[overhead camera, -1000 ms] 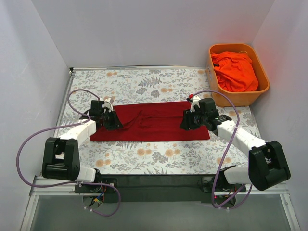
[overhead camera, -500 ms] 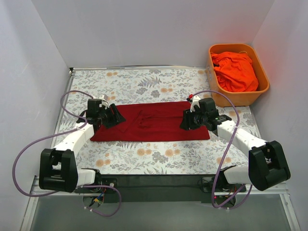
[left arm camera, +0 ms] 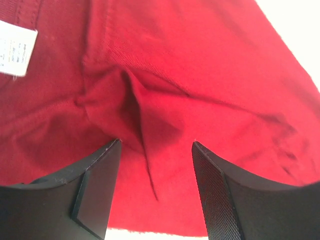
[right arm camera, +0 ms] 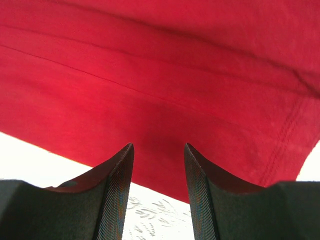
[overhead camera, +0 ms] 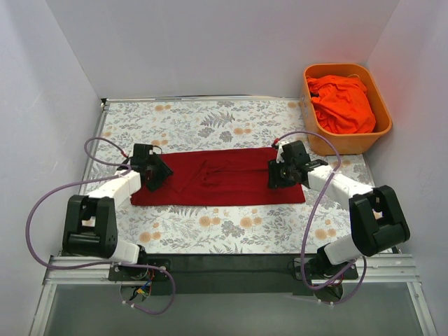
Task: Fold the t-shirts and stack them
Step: Fold the tshirt
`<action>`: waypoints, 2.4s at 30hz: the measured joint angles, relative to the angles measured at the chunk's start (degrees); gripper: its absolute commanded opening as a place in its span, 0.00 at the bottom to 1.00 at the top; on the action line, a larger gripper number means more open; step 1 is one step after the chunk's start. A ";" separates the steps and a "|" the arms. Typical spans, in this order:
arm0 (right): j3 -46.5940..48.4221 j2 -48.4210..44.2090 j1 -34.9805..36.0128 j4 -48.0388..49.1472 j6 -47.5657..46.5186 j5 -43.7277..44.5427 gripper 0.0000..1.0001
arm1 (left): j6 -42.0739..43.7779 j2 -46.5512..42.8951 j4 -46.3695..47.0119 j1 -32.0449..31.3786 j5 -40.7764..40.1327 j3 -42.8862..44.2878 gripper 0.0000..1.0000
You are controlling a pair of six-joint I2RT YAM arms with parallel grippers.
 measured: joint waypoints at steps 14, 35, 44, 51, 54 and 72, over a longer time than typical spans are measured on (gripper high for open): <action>4.20 7.78 1.88 -8.96 -1.70 1.75 0.46 | 1.01 25.62 -1.49 0.46 -2.99 24.50 0.56; 25.16 21.00 35.60 -24.55 0.39 -8.02 0.47 | 18.67 54.58 -3.26 2.58 -2.51 67.76 0.73; 21.16 10.91 21.46 -26.10 -1.86 2.56 0.45 | 14.86 29.81 -3.78 1.75 -4.70 46.07 0.73; 18.10 12.50 15.63 -25.22 -3.78 4.44 0.35 | 8.92 18.40 -2.21 -4.13 -4.44 35.26 0.62; 16.90 14.01 15.76 -24.22 -4.11 3.78 0.35 | 8.48 21.62 -2.47 -5.86 -4.20 33.55 0.62; 13.92 15.74 27.06 -20.94 0.11 -2.71 0.36 | 15.54 42.07 -3.96 -6.38 -6.91 48.09 0.64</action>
